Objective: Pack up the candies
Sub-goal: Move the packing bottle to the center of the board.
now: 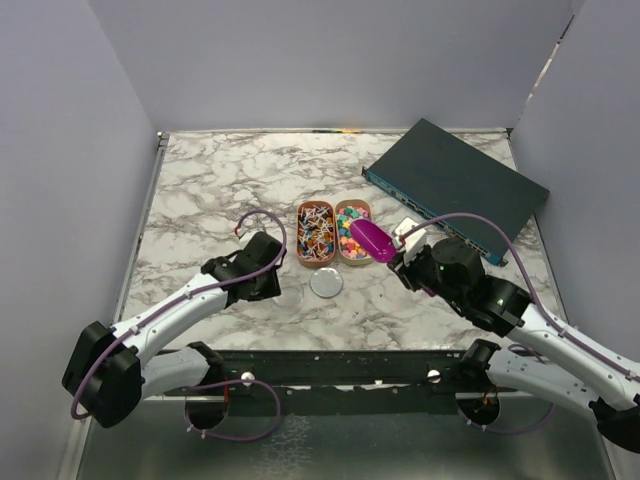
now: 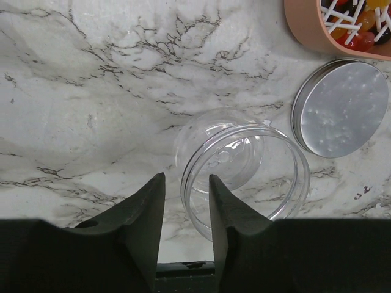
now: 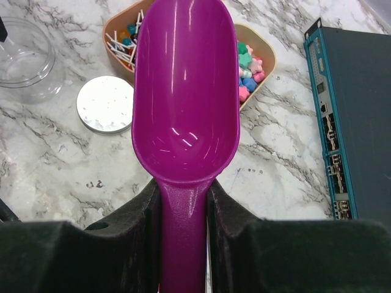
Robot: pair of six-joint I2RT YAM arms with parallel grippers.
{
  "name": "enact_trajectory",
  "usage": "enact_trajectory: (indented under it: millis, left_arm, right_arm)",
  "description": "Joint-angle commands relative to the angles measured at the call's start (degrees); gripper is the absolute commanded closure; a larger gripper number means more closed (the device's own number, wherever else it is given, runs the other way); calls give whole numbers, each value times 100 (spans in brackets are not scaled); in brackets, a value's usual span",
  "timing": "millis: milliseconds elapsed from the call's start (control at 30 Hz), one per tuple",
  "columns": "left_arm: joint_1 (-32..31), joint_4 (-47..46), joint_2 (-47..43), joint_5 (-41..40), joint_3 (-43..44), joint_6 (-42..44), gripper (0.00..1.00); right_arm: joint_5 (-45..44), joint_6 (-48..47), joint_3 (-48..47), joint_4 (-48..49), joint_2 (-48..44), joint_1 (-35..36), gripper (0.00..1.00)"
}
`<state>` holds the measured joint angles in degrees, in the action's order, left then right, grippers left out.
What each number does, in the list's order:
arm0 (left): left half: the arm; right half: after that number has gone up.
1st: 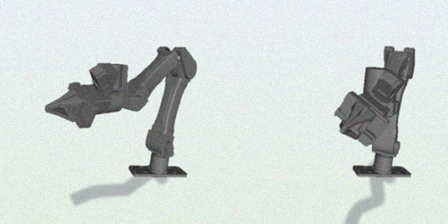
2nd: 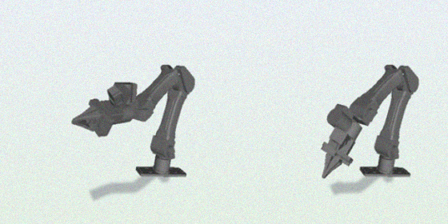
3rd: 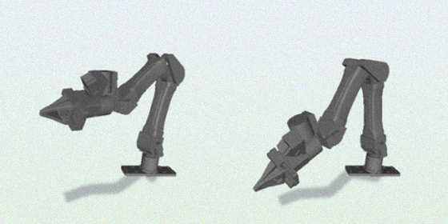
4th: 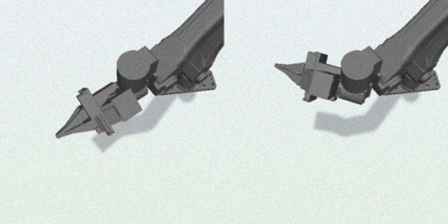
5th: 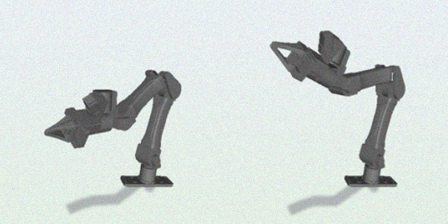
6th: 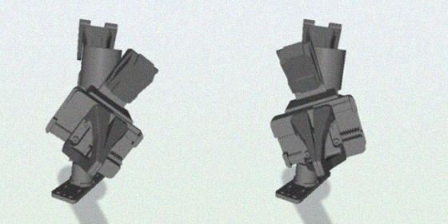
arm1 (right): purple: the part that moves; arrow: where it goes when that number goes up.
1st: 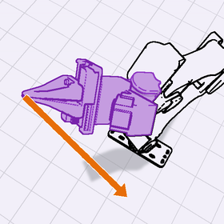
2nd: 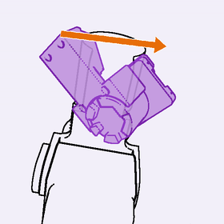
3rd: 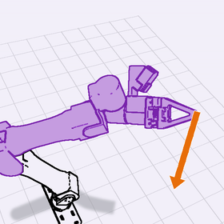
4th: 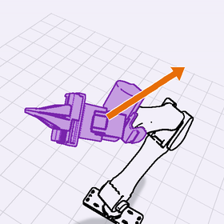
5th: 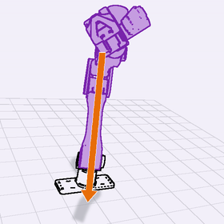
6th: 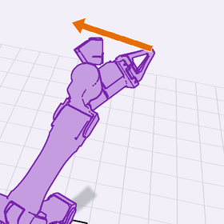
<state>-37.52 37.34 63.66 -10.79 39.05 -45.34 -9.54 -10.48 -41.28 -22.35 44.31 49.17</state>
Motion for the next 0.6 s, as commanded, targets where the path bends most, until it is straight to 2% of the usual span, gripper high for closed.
enact_trajectory:
  millis: [0, 233, 367, 567]
  left_arm:
    - [-19, -144, 60, -339, 72, 101, 67]
    - [-14, -226, 255, -377, 76, 207, 77]
    - [-17, -236, 325, -449, 133, 268, 85]
    - [-14, -294, 525, -496, 297, 341, 92]
  right_arm:
    - [108, 81, 56, -68, -117, 30, 99]
    - [164, 143, 68, -70, -99, 31, 99]
    - [186, 151, 96, -68, -99, 27, 99]
    - [213, 153, 85, -90, -90, 29, 99]
